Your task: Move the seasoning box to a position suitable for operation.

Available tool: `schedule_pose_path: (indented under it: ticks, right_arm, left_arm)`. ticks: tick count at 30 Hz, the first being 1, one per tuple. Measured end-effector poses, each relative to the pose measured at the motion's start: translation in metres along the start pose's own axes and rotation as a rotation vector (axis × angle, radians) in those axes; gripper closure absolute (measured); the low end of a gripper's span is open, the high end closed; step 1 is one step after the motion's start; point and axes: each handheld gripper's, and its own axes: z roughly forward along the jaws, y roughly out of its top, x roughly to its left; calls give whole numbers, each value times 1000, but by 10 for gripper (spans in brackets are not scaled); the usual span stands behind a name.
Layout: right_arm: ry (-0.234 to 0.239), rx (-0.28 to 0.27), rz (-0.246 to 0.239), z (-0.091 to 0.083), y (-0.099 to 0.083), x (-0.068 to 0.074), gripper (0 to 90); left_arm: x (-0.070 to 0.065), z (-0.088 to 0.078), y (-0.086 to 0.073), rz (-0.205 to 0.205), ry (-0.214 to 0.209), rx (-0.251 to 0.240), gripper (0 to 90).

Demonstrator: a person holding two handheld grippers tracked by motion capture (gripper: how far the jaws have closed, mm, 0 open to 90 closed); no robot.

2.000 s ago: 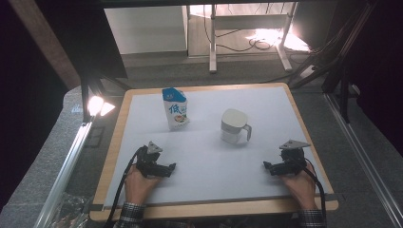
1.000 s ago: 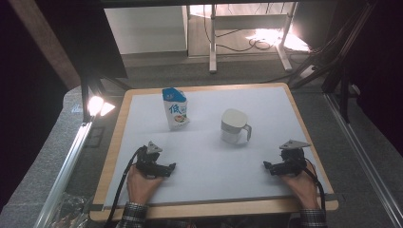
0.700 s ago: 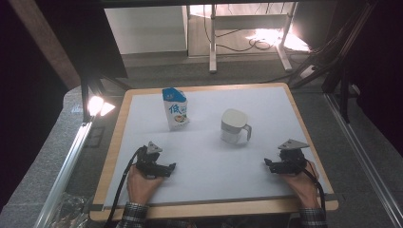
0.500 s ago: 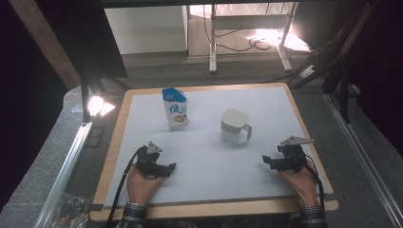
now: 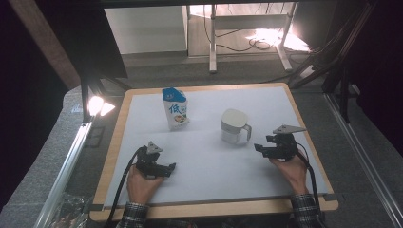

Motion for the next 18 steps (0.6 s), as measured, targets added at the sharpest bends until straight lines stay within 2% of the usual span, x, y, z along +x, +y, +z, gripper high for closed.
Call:
schedule_pose_path:
  ticks: [6,16,18]
  right_arm:
    - [-5,2,-17,9,8,3,415]
    - [35,19,22,25,22,5,485]
    - [28,15,33,28,24,6,491]
  left_arm:
    - [0,0,0,-4,1,0,18]
    - [0,0,0,0,0,0,18]
    - [0,0,0,0,0,0,18]
